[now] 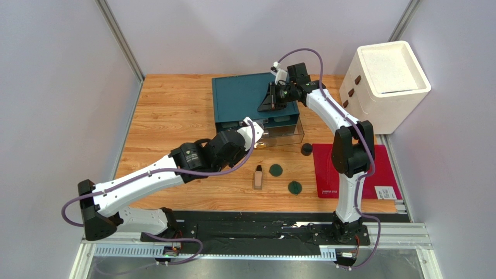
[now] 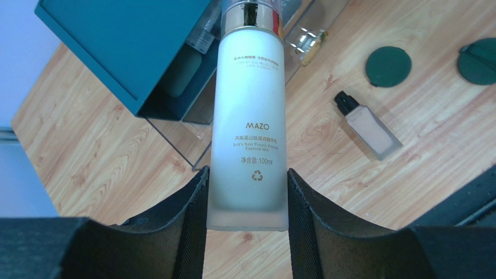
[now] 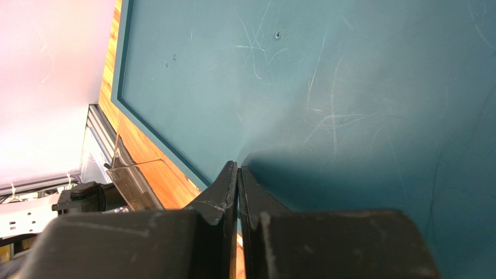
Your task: Organize the makeup
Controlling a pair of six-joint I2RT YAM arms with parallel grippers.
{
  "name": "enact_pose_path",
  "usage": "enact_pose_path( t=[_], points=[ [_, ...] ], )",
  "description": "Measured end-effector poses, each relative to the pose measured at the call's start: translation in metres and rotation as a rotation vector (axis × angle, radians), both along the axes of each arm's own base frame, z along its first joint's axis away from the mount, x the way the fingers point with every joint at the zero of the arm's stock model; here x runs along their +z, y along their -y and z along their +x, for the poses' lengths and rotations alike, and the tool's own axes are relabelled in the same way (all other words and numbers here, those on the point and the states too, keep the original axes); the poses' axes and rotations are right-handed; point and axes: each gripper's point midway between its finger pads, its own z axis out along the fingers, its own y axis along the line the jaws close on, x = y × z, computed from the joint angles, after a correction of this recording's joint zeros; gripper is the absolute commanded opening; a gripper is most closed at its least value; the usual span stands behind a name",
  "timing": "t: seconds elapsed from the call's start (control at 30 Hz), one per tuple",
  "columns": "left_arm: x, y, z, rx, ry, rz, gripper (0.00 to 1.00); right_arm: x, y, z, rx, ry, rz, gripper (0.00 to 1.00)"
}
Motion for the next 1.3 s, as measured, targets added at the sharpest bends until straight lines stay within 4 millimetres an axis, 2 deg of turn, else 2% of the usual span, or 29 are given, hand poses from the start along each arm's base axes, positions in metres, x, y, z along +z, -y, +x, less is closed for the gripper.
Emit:
enact_pose_path(
  t=[0.1,0.23,0.5,0.6,0.7,0.8,0.93,1.17,1.2,1.3],
  points=[
    [-0.006,-0.002,0.013,0.032,-0.013,0.001,0.0,0.0,0.0,0.0,0.001,-0.001,0.002,0.06],
    [-0.004,-0.002,0.026,0.045,-0.001,-0.022,0.0,-0.001,0.001,0.0,0.001,-0.002,0.004,0.06],
    [-0.016,0.005,0.029,-0.008,-0.052,-0.012,0.0,-0.001,0.0,0.0,0.005,-0.001,0.011,0.06],
    [-0.027,0.007,0.031,-0.01,-0.077,0.012,0.0,-0.002,0.0,0.0,0.005,-0.003,0.011,0.05],
    [-0.039,0.008,0.036,0.009,-0.097,0.049,0.38,-0.001,0.0,0.0,0.004,-0.004,0.014,0.05],
    [-0.04,0.01,0.044,0.039,-0.106,0.058,0.54,-0.002,0.001,0.0,0.004,-0.004,0.015,0.05],
    [-0.04,0.007,0.057,0.104,-0.11,0.071,0.65,-0.001,0.0,0.0,0.004,-0.006,0.02,0.05],
    [-0.015,-0.002,0.075,0.199,-0.05,0.028,0.76,-0.001,0.0,-0.001,0.004,-0.011,0.023,0.05],
    [-0.012,-0.003,0.077,0.21,-0.042,0.025,0.82,-0.001,0.0,-0.001,0.005,-0.013,0.024,0.05],
    [-0.009,-0.004,0.077,0.225,-0.037,0.016,0.87,-0.001,0.0,-0.002,0.007,-0.018,0.026,0.06]
  ],
)
